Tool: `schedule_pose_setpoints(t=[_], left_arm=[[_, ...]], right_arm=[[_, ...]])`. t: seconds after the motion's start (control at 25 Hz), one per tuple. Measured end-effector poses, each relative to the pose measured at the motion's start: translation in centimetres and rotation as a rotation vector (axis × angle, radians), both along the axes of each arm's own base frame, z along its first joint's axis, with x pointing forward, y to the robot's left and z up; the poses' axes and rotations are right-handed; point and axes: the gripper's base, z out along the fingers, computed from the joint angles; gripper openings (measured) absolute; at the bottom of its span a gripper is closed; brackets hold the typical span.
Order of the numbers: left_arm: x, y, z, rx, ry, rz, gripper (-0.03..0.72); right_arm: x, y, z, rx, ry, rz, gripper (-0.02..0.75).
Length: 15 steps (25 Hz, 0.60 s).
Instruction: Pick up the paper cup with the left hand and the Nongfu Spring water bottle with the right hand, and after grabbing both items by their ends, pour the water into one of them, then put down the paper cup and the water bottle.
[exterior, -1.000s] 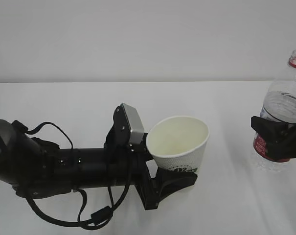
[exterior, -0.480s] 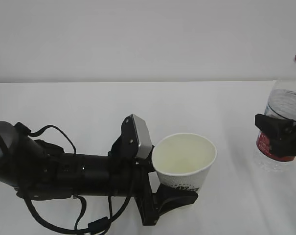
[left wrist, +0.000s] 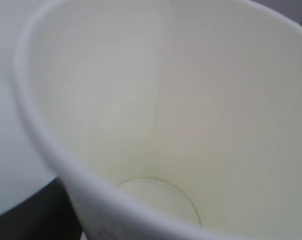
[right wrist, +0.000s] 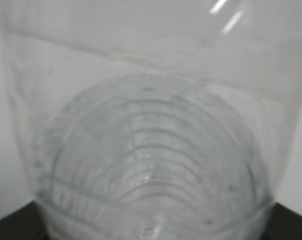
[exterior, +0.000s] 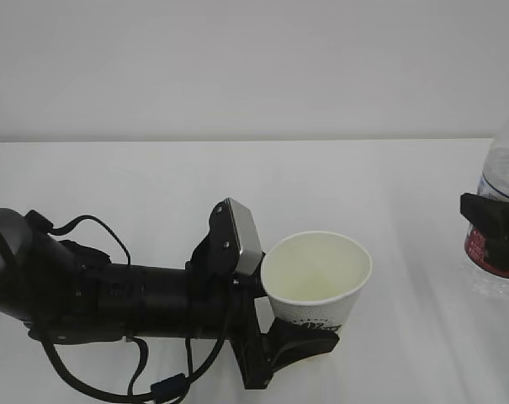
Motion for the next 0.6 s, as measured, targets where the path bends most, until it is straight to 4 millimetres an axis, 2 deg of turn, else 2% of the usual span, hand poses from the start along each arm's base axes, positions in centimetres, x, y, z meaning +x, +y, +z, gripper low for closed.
schedule_pose_setpoints(t=[0.44,0.6], left_arm=[[-0.1,-0.1,0.1,-0.01,0.0,-0.012,0.563],[-0.7,-0.6,0.1,-0.011,0.007,-0.032,0.562]], right_arm=[[-1.2,-0.2,1.6,-0.056,-0.03,-0.001,0.47],[-1.4,-0.2,2.0,-0.064,-0.043,0.001,0.47]])
